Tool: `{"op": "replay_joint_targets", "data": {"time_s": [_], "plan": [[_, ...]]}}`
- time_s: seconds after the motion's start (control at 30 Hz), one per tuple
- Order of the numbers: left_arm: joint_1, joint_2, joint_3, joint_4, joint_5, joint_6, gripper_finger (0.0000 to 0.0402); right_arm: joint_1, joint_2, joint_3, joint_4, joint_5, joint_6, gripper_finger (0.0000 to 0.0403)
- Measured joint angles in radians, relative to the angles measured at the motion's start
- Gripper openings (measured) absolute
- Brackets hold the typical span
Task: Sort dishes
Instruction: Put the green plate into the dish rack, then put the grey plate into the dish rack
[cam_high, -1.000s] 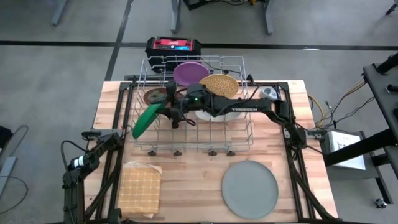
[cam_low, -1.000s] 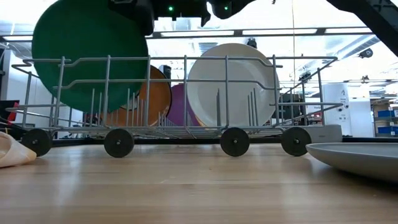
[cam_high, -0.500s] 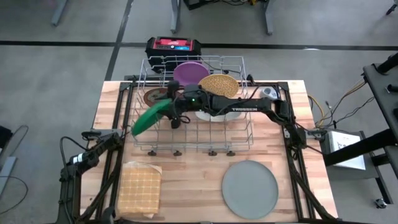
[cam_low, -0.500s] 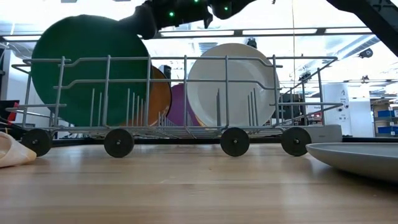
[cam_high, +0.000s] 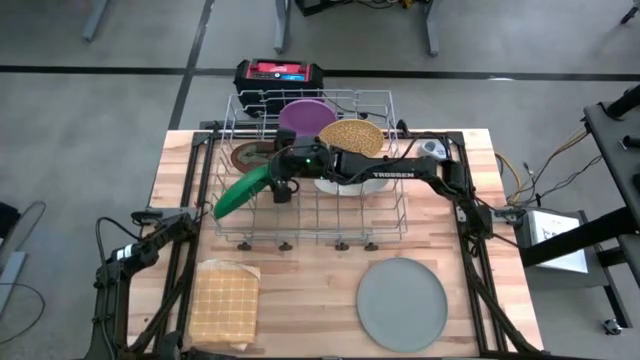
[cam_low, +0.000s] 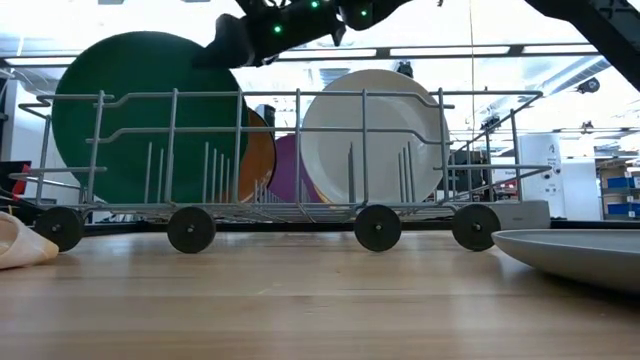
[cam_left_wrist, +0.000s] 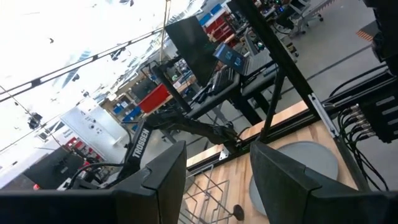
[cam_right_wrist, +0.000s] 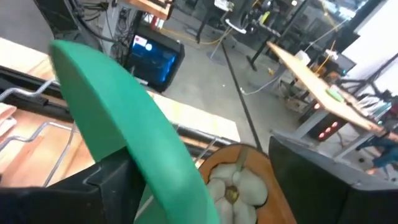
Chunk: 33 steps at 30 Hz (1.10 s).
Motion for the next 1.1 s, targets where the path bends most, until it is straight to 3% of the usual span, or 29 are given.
{"op": "replay_joint_targets", "data": {"time_s": [0.57,0.87,0.97,1.1], "plan": [[0.056,-0.137,0.0,-0.155,0.003,-0.029,0.0168,0.0,-0.067,0.0,-0.201,0.048,0.0,0.0341],[0.097,-0.299,0.0,-0.386,0.009,-0.288,0.0157,-0.004,-0.204,0.0,-0.417,0.053,-0.021,0.0341],[0.123,-0.339,0.0,-0.43,0.086,-0.366,0.0157,-0.008,-0.288,0.0,-0.574,0.052,-0.026,0.0341],[0.162,-0.366,0.0,-0.435,0.209,-0.336,0.0157,-0.019,-0.396,-0.012,-0.763,0.031,0.02,0.0341]]}}
